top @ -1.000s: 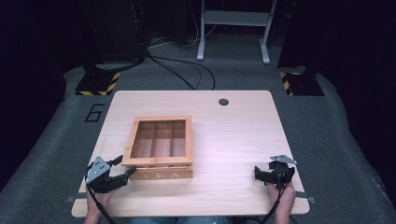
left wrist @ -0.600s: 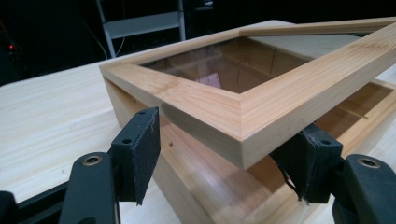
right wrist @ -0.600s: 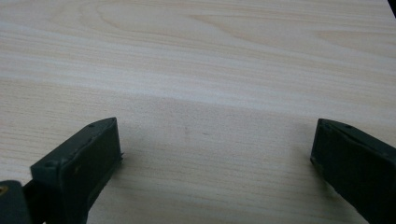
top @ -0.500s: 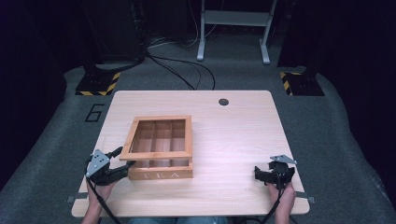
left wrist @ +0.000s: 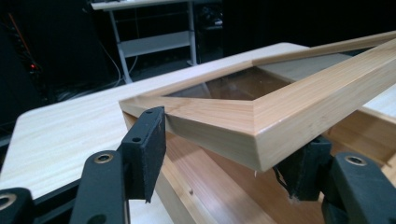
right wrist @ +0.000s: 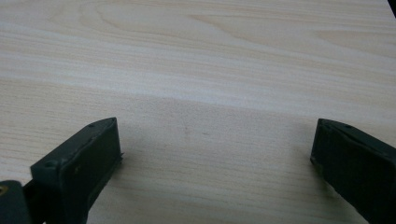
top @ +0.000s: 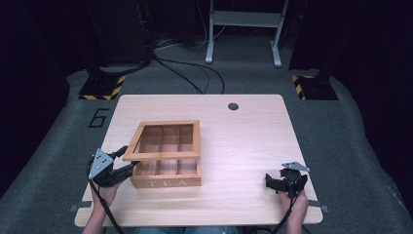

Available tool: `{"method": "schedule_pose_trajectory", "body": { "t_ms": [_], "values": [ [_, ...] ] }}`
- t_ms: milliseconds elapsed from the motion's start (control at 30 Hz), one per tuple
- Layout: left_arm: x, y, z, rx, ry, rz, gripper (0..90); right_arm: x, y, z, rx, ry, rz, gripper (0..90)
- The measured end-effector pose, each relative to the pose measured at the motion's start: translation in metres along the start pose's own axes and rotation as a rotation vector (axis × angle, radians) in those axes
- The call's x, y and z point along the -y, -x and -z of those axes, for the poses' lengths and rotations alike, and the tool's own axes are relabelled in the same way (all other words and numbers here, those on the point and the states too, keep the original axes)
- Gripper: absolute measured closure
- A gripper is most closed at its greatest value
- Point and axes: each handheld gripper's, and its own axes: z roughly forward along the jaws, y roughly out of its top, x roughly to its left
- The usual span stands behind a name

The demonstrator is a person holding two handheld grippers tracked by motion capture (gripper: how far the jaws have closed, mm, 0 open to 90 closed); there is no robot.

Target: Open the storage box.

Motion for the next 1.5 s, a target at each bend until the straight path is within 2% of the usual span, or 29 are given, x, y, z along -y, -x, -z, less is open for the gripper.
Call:
{"method": "schedule_pose_trajectory", "body": {
  "t_ms": [167,267,333,633,933,1300,1400,1500],
  "values": [
    [-0.009,-0.002,-0.002,-0.019,0.018,0.003,42.2,0.000,0.000,0.000,0.000,0.000,0.000,1.1],
    [-0.012,-0.004,-0.005,-0.048,0.009,0.003,48.7,0.000,0.000,0.000,0.000,0.000,0.000,1.1],
    [-0.011,-0.007,-0.009,-0.042,0.001,0.016,48.7,0.000,0.000,0.000,0.000,0.000,-0.001,1.1],
    [-0.013,-0.008,-0.012,-0.066,0.007,0.006,52.7,0.000,0.000,0.000,0.000,0.000,0.000,1.1],
    [-0.027,-0.012,-0.016,-0.094,0.006,0.022,57.3,0.000,0.000,0.000,0.000,0.000,0.000,1.1],
    [-0.045,-0.018,-0.020,-0.098,-0.022,0.043,59.7,0.000,0.000,0.000,0.000,0.000,0.000,1.1],
    [-0.051,-0.023,-0.020,-0.079,-0.032,0.072,61.0,0.000,0.000,0.000,0.000,0.000,0.000,1.1],
    [-0.057,-0.026,-0.022,-0.074,-0.048,0.072,61.1,0.000,0.000,0.000,0.000,0.000,0.000,1.1]
  ]
}}
